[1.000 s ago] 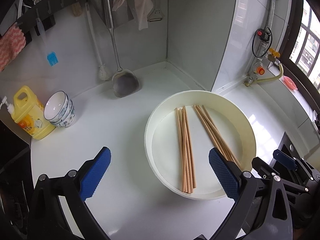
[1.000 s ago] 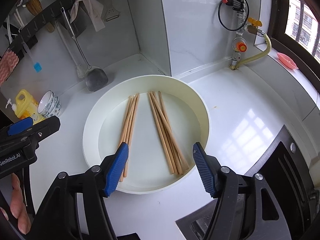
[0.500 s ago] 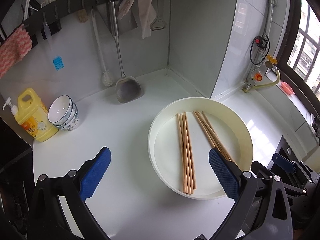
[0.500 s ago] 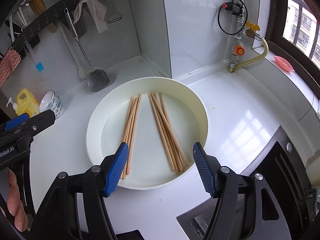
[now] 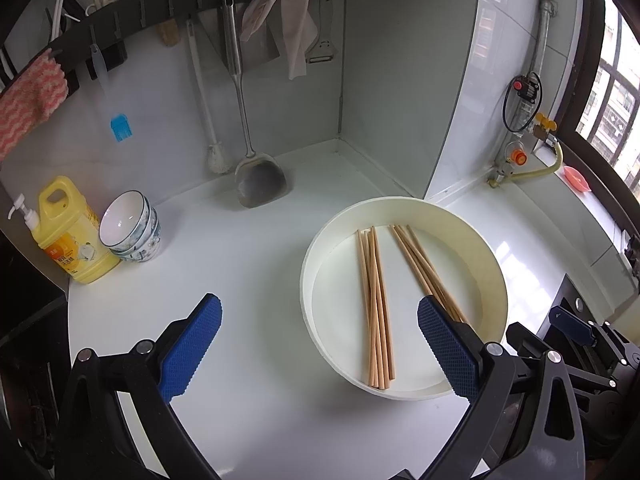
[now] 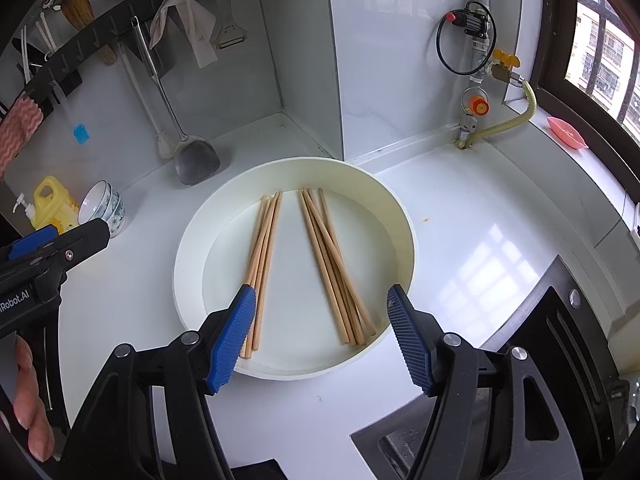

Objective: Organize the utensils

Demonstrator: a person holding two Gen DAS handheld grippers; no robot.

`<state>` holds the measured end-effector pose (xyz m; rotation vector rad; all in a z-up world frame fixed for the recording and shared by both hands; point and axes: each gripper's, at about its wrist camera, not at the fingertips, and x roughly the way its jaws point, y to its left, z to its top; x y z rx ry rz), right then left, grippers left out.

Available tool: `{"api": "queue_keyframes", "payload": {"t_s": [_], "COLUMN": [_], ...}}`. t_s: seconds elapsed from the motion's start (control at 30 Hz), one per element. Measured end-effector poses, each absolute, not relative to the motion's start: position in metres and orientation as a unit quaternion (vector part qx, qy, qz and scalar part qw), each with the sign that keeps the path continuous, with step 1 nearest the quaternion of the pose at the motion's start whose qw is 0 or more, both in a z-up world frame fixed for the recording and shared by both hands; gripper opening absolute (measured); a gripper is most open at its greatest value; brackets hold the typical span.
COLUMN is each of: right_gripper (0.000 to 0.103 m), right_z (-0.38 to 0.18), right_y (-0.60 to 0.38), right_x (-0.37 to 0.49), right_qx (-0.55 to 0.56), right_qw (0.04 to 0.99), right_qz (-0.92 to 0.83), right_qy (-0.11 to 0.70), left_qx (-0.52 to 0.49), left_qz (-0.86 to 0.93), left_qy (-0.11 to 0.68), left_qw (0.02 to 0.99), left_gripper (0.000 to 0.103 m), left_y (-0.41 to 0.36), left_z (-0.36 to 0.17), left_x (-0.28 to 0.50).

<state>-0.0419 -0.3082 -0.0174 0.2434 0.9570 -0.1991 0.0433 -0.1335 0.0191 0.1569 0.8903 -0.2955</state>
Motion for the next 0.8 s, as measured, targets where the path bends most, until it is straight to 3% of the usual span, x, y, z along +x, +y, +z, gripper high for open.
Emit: {"api": "queue_keyframes", "payload": {"t_s": [0.8], "right_gripper": [0.065], "right_z": [-0.0156], "right_y": [-0.3023], "right_x": [-0.0443], "right_qx": [0.115], "right_qw": [0.877], "right_qz": [-0.094], "right_qy": [0.456], "left_qx": [0.080], "left_qz": [-0.135], "left_qy": [0.427], "left_qw": [0.891], "left_gripper": [0.097], "left_y": [-0.1313], "left_z": [0.0222], "left_x": [0.0397]}}
